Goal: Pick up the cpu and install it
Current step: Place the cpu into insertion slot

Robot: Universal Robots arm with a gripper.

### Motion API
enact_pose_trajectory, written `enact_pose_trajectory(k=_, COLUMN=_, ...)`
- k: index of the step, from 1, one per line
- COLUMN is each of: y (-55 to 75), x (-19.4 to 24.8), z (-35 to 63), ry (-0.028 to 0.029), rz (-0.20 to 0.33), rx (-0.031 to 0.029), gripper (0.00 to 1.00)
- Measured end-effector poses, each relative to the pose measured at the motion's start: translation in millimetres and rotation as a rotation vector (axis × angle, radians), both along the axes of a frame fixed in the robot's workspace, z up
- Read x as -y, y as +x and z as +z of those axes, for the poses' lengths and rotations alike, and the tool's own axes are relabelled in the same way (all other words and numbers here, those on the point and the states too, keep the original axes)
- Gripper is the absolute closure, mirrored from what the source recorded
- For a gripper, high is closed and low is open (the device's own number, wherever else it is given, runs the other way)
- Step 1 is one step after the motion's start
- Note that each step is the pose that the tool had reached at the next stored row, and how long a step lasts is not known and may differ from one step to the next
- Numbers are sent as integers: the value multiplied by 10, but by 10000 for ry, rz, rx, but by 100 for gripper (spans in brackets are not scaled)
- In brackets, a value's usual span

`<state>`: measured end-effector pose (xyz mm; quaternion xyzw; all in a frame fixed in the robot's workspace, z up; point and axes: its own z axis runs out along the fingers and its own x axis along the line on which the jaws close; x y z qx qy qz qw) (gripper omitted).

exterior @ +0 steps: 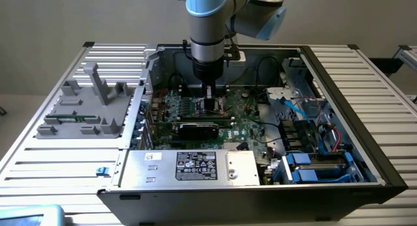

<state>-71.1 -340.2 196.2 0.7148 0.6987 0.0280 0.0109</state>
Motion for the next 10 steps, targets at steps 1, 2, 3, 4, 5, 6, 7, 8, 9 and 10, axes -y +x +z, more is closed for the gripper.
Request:
enact_pose_trajectory(k=1, y=0, x=0, z=0, ry=2, rz=0, rx=6, gripper=45)
enact_pose_trajectory(k=2, y=0, x=0, z=0, ry=3, rz=0, rx=8, gripper=45)
enact_pose_trajectory(k=3, y=0, x=2, z=0, ry=9, rz=-1, rx=10, gripper=45)
enact_pose_trajectory(k=4, y=0, x=4, z=0, ry=13, rz=0, rx=10, gripper=45)
enact_pose_trajectory(k=5, y=0, x=4, z=0, ry=13, rz=-1, rx=10, gripper=45)
enact_pose_trajectory(k=6, y=0, x=5, z=0, ry=15, rz=-1, rx=9, gripper=45)
enact_pose_trajectory(k=7, y=0, x=5, z=0, ry=15, rz=0, rx=10, gripper=45)
enact_pose_trajectory(k=8, y=0, x=5, z=0, ry=15, rz=0, rx=9, gripper=45)
enact_pose_trajectory(k=9, y=0, x=5, z=0, ry=15, rz=0, rx=9, gripper=45)
enact_pose_trajectory(k=10, y=0, x=5, z=0, ry=14, rz=0, rx=9, gripper=45)
